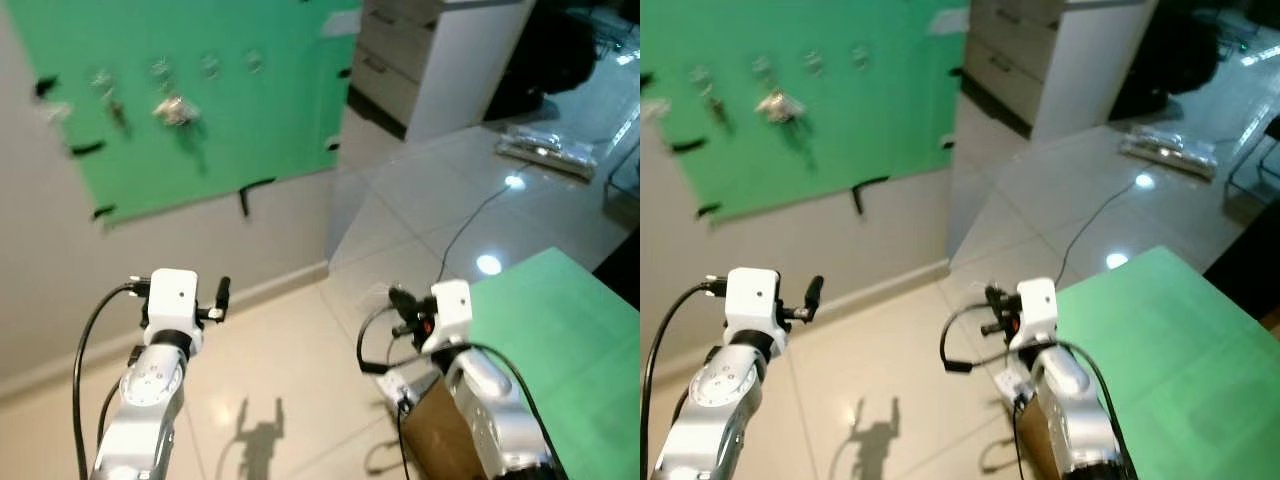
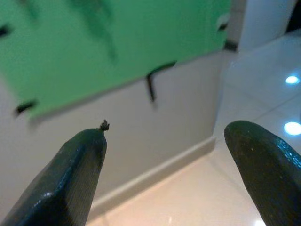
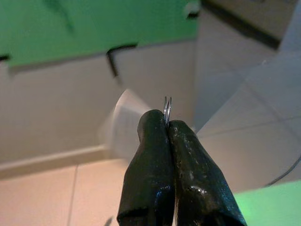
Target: Hang keys on a hook
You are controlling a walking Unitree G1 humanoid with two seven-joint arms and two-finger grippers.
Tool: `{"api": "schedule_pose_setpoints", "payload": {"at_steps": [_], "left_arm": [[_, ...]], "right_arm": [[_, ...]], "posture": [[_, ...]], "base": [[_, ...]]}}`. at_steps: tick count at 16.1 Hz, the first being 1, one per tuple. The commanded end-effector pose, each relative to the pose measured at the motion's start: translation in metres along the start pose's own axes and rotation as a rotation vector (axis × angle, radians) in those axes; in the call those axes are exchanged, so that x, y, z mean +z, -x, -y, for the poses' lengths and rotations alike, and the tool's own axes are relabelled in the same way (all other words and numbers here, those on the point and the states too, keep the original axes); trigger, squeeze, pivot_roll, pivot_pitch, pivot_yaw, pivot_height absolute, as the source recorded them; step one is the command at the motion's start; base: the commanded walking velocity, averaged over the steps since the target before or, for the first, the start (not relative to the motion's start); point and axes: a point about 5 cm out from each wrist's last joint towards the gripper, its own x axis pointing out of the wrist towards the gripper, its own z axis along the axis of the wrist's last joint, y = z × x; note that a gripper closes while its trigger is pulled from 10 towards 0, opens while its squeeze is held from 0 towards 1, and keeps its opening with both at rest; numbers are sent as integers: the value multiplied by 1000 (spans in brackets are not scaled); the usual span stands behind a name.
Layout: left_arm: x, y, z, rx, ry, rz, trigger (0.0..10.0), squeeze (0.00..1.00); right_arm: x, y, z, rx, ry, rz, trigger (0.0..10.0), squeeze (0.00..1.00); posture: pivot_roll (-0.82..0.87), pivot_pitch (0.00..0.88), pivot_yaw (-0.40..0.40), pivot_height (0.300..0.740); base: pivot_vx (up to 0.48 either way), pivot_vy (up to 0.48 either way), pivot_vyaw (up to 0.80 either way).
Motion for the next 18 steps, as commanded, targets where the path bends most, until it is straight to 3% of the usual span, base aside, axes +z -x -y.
{"api": "schedule_pose_setpoints", "payload": {"at_steps": [1, 5, 9, 14, 18], "left_arm": [[1, -8, 11, -22, -6, -1, 10000, 0], [2, -12, 9, -12, 16, 3, 10000, 0], [-2, -14, 9, 4, 23, 1, 10000, 0], [-8, -14, 8, 26, 38, -35, 10000, 0], [-7, -18, 11, 27, 30, -21, 10000, 0]], "right_arm": [[-2, 4, 13, -38, 3, -10, 10000, 0], [6, -2, 17, -65, 35, 1, 10000, 0], [8, -3, 27, -152, 31, -7, 10000, 0], [12, -7, 17, -93, 48, 12, 10000, 0], [13, -10, 12, -53, 35, 18, 10000, 0]], "posture": [[62, 0, -43, 740], [47, 0, -42, 740], [49, 0, -40, 740], [50, 0, -36, 740], [49, 0, -40, 740]], "base": [[469, 0, 431], [469, 0, 438], [469, 0, 0], [424, 0, 418], [0, 0, 588]]}}
